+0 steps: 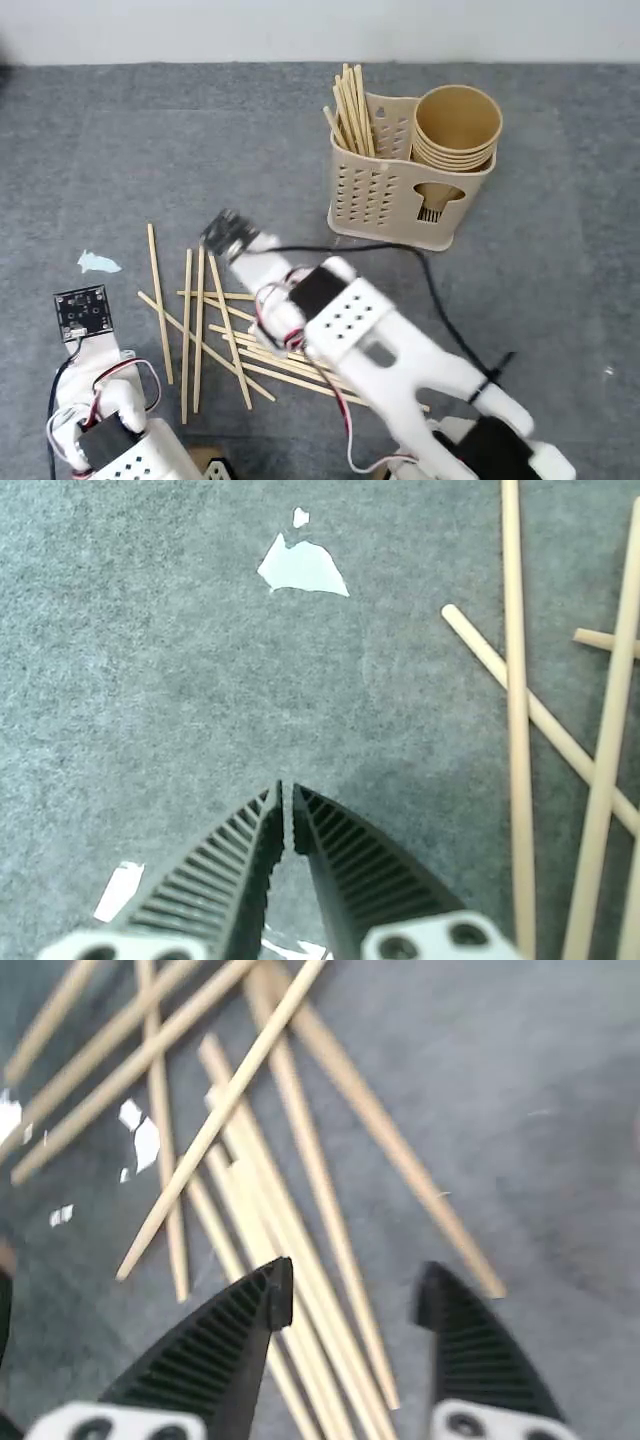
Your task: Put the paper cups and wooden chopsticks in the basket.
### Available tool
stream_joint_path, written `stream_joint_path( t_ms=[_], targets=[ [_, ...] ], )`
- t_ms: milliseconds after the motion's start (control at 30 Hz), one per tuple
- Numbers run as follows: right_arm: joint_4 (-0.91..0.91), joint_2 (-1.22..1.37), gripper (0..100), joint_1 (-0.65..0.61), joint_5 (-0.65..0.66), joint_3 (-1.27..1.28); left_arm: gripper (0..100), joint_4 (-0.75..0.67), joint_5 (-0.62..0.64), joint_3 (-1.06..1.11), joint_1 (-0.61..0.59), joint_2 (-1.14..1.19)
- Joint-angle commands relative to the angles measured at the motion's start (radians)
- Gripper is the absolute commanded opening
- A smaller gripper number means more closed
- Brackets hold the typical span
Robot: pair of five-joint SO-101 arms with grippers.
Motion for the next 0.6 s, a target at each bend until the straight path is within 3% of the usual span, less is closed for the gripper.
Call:
stream_joint_path(
  t_ms=[0, 567],
  targets=[
    [0.002, 0.045, 28.8, -0.051, 0.011, -0.003, 2, -0.021, 0.008, -0.005, 0.002, -0.015],
    [-0.199, 0.328, 28.8, -0.059, 0.018, -0.005, 2, -0.021, 0.008, -0.005, 0.002, -0.015]
  ],
)
